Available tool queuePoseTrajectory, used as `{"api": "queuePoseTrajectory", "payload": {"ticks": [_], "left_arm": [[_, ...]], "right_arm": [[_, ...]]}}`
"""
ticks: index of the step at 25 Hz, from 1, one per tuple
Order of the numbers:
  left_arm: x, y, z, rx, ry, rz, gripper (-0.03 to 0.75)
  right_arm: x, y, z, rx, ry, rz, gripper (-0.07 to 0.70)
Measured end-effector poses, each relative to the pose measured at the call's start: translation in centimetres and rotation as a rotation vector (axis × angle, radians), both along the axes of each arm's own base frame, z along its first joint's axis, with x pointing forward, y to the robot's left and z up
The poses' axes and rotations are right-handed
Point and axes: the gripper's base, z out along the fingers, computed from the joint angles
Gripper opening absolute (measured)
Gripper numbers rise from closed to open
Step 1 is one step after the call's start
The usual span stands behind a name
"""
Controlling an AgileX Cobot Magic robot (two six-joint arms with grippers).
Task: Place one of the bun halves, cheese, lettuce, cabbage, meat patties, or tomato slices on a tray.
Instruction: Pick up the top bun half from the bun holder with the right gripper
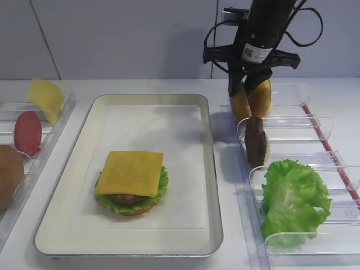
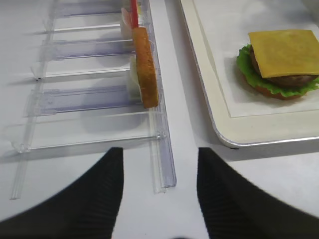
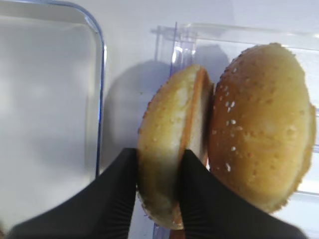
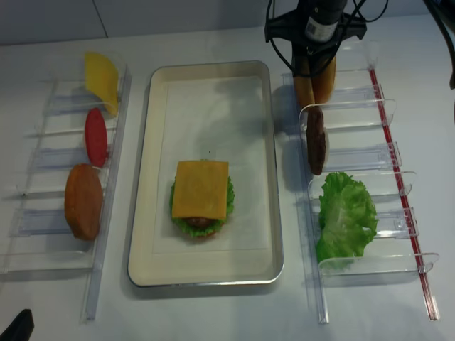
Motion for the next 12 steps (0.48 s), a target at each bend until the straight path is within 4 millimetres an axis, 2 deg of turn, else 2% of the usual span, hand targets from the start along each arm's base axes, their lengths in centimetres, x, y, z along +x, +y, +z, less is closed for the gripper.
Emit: {"api": "queuePoseTrajectory", "payload": {"ticks": [3, 12], "left_arm": [[0.0, 0.0, 0.0, 0.0, 0.0, 0.0, 0.319], [0.0, 0.0, 0.0, 0.0, 0.0, 0.0, 0.319]], "right_arm": [[-0.3, 0.0, 1.0, 0.02, -0.017, -0.001, 0.245], [-2.3, 0.2, 5.8, 0.116, -0.102, 0.017, 0.245]]}}
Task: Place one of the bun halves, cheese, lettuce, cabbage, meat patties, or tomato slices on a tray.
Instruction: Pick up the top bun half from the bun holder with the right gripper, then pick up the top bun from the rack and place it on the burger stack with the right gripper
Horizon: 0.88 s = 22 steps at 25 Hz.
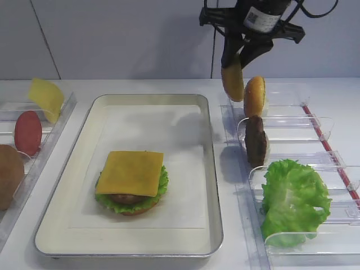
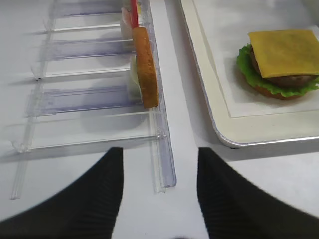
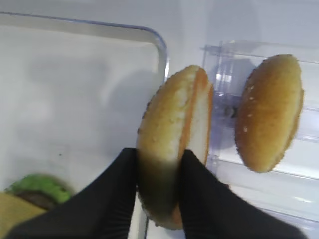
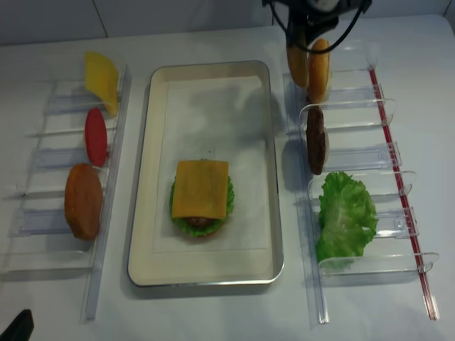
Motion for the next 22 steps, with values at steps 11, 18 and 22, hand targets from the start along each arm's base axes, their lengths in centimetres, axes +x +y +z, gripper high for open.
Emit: {"api": "queuePoseTrajectory", "payload": {"ticks": [11, 18, 22], "left_arm": [[0.0, 0.0, 0.0, 0.0, 0.0, 0.0, 0.319], [0.0, 0.0, 0.0, 0.0, 0.0, 0.0, 0.319], [0.0, 0.0, 0.0, 0.0, 0.0, 0.0, 0.319]], "right_arm": [[-4.4, 2.2, 6.0, 0.381, -0.067, 0.215, 0.242], [-9.3, 3.8, 4.2, 0.357, -0.014, 0.394, 0.241], [-11.9, 5.4, 3.6, 0.449, 0.034, 0.487, 0.24]]}}
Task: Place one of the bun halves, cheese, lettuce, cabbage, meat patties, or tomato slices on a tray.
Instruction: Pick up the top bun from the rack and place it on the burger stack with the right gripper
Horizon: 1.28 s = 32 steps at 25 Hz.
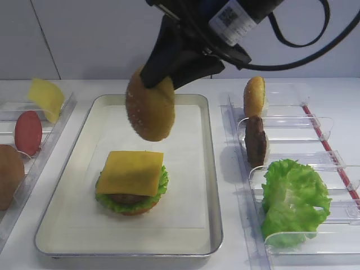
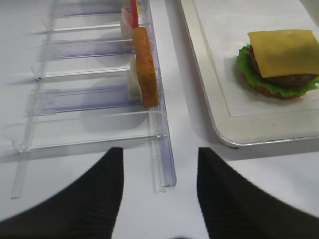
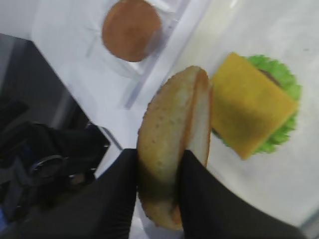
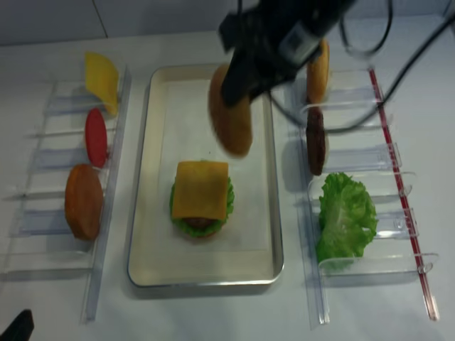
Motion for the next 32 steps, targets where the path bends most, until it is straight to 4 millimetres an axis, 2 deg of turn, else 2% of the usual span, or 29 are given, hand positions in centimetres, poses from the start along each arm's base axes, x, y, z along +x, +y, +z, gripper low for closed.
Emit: {"api": "queuePoseTrajectory", "payload": {"ticks": [8, 13, 18, 21, 28, 32], "left_arm": [[0.0, 0.0, 0.0, 0.001, 0.0, 0.001, 0.319], [0.0, 0.0, 0.0, 0.001, 0.0, 0.001, 0.319], [0.0, 0.0, 0.0, 0.001, 0.0, 0.001, 0.319], [0.0, 0.0, 0.0, 0.001, 0.0, 0.001, 0.319], [0.0, 0.0, 0.0, 0.001, 0.0, 0.001, 0.319], [0.0, 0.0, 0.0, 0.001, 0.0, 0.001, 0.319]], "right_arm": [[-1.3, 1.8, -1.0, 0.313, 0.046, 0.103, 0.239], [-2.2, 1.9, -4.0, 0.452, 0.07, 0.103, 0.239], [-2.7, 1.7, -6.3, 0.594, 0.114, 0.01, 0.239], [-2.8, 1.4, -7.4, 0.615, 0.098, -0.039, 0.239], [-2.2, 0.8, -10.1, 0.498, 0.094, -0.229, 0.237], [-1.6, 0.5, -10.6, 0.458, 0.091, -0.313, 0.237]]}}
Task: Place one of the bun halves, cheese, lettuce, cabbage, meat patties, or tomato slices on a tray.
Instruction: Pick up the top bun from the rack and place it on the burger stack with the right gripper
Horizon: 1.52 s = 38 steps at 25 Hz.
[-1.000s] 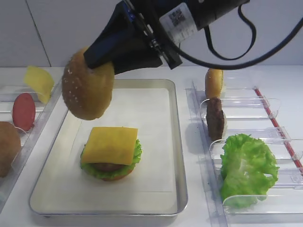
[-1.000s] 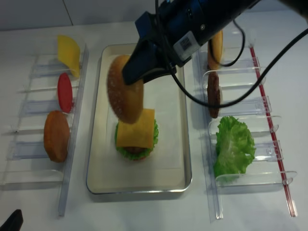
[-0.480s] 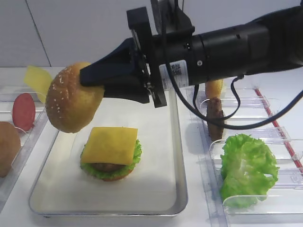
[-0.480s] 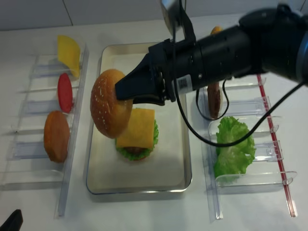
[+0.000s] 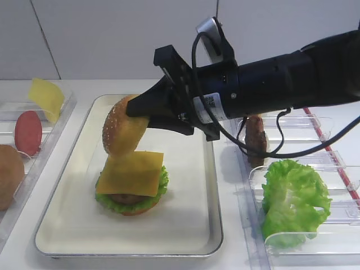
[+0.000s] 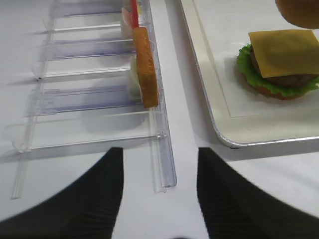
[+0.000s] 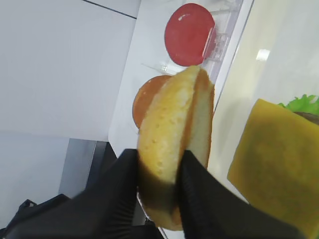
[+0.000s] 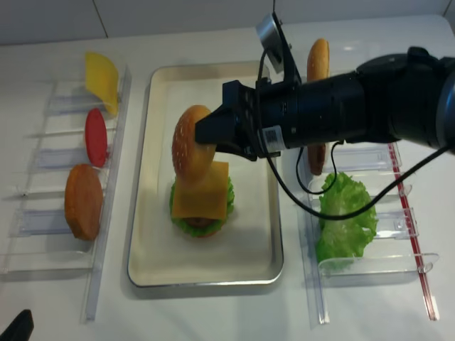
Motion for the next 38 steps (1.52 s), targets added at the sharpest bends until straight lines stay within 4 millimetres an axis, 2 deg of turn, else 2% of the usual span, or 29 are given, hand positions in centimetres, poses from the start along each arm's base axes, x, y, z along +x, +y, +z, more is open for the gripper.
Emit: {"api": "queuePoseTrajectory", "payload": {"ticks": [4, 9, 16, 38], "left_arm": [[0.0, 0.0, 0.0, 0.0, 0.0, 0.0, 0.319], [0.0, 0.0, 0.0, 0.0, 0.0, 0.0, 0.319], [0.0, 0.0, 0.0, 0.0, 0.0, 0.0, 0.319], [0.0, 0.0, 0.0, 0.0, 0.0, 0.0, 0.319]], "right_arm": [[0.2, 0.0, -0.4, -0.009, 0.01, -0.013, 0.237], [0.6, 0.4, -2.3, -0.017, 0.071, 0.011, 0.237], [0.7, 0.7, -3.6, -0.008, 0.119, 0.045, 0.237], [1.0, 0.6, -4.5, -0.046, 0.155, 0.006, 0.236]]}}
